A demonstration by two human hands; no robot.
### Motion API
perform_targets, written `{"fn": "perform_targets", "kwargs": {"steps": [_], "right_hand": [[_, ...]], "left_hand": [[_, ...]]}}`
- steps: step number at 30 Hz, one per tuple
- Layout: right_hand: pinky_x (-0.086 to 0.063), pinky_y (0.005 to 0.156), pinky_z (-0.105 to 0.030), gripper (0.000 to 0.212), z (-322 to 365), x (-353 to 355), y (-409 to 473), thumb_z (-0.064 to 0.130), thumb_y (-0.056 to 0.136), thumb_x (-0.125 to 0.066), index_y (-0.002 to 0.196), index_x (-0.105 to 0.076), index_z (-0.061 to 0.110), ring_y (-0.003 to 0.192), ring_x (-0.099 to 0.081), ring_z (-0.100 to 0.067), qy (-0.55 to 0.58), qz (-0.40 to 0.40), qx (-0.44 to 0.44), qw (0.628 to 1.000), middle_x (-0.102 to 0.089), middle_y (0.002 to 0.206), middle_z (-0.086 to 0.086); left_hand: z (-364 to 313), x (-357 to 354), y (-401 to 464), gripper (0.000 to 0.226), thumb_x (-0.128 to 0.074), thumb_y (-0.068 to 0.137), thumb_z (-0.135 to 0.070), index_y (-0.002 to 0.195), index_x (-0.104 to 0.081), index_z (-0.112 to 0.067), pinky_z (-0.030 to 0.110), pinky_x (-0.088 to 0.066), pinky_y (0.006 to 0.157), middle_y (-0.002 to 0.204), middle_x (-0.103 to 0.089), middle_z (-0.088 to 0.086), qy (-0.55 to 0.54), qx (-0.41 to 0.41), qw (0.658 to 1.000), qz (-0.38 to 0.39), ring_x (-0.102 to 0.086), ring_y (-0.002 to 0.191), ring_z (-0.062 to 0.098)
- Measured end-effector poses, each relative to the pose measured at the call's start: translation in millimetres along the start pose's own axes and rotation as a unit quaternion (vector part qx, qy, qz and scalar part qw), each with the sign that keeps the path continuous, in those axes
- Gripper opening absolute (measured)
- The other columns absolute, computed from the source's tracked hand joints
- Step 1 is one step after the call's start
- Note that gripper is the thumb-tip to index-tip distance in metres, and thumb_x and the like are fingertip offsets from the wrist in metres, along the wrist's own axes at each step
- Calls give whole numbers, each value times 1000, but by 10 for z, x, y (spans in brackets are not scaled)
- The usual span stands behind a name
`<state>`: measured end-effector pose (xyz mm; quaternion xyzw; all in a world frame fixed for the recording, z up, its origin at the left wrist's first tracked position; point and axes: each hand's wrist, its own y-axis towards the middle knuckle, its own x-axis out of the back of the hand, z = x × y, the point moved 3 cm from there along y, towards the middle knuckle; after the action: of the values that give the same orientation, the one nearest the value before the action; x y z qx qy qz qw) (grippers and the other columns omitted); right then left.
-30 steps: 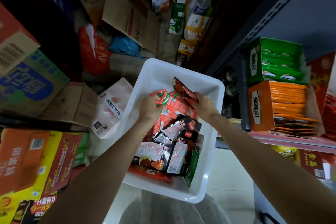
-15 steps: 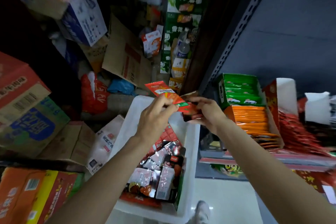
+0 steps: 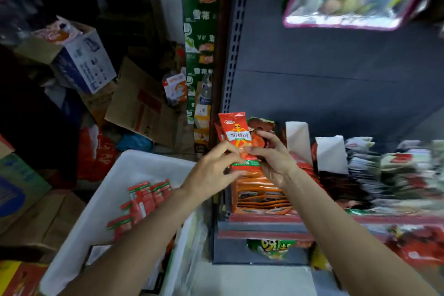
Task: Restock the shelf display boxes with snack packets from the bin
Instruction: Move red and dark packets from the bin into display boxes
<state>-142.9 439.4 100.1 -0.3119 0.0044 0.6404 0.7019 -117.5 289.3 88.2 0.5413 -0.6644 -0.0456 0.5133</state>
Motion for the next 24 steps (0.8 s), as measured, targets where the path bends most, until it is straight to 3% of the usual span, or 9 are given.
{"fn": "perform_targets", "kwargs": {"steps": [2, 4, 7, 10, 15, 18, 19, 21, 24], "right_hand": [[-59, 70, -42, 55, 175, 239, -9, -19, 75, -61, 117, -51, 14, 88, -64, -30, -3, 1, 16, 1000, -62, 104, -18], [-58, 67, -42, 57, 340, 450, -9, -17, 74, -64, 119, -51, 16, 92, -64, -31, -9, 8, 31, 999, -61, 108, -17], [-57, 65, -38, 60, 521, 699, -33, -17, 70, -67, 117, -54, 17, 96, -65, -31, -48, 34, 77, 995, -60, 115, -18], [-56, 64, -34, 57, 649, 929, -86, -23, 69, -63, 108, -56, 19, 87, -65, -26, -100, 70, 123, 985, -62, 108, -16], [-56, 65, -34, 38, 841, 1380, -161, 0, 92, -51, 122, -54, 24, 82, -67, -16, -142, 69, 125, 980, -60, 112, -7], [-58, 65, -35, 65, 961, 1668, -149, -3, 95, -43, 140, -27, 41, 94, -66, -15, -88, 43, 125, 987, -58, 121, 3], [-59, 63, -35, 67, 988, 1745, -147, -3, 94, -45, 141, -21, 38, 93, -66, -16, -67, 30, 113, 991, -58, 122, 0], [-59, 59, -34, 48, 1056, 1860, -168, -1, 91, -53, 129, -34, 22, 81, -67, -17, -82, -4, 104, 991, -60, 113, -10], [-56, 58, -37, 19, 1224, 2034, -156, 2, 83, -67, 86, -52, 13, 58, -64, -18, -245, -69, 163, 953, -65, 84, -13]], "left_hand": [[-147, -147, 174, 50, -67, 77, -47, 113, -62, -12, 15, -39, 98, 121, -47, -5, -44, 85, 995, -7, -46, 116, 4], [-263, -299, 353, 70, -64, 79, -56, 135, -43, -20, 10, -29, 103, 135, -33, -9, -98, 252, 962, -33, -32, 127, -1], [-286, -569, 578, 46, -58, 84, -50, 121, -47, -27, 32, -44, 98, 123, -51, -8, -273, 473, 835, -61, -51, 111, 7], [-397, -800, 742, 14, -64, 88, -25, 99, -61, -17, 33, -57, 79, 99, -68, 2, -385, 500, 772, -82, -67, 87, 14], [-586, -982, 916, 23, -64, 87, -6, 109, -59, -7, 26, -54, 60, 96, -67, 5, -383, 512, 760, -114, -65, 80, 13], [-609, -1044, 967, 24, -64, 87, -11, 109, -58, -9, 24, -49, 61, 97, -67, 4, -351, 519, 768, -131, -65, 80, 10], [-619, -1062, 985, 25, -65, 87, -12, 110, -57, -10, 23, -48, 62, 98, -67, 3, -341, 518, 773, -135, -64, 81, 10], [-647, -1101, 1032, 26, -65, 87, -13, 112, -56, -11, 23, -48, 64, 101, -67, 2, -325, 517, 780, -138, -64, 82, 10], [-684, -1179, 1106, 24, -65, 86, -14, 108, -55, -14, 22, -49, 66, 104, -67, 2, -317, 507, 791, -128, -64, 83, 9]]}}
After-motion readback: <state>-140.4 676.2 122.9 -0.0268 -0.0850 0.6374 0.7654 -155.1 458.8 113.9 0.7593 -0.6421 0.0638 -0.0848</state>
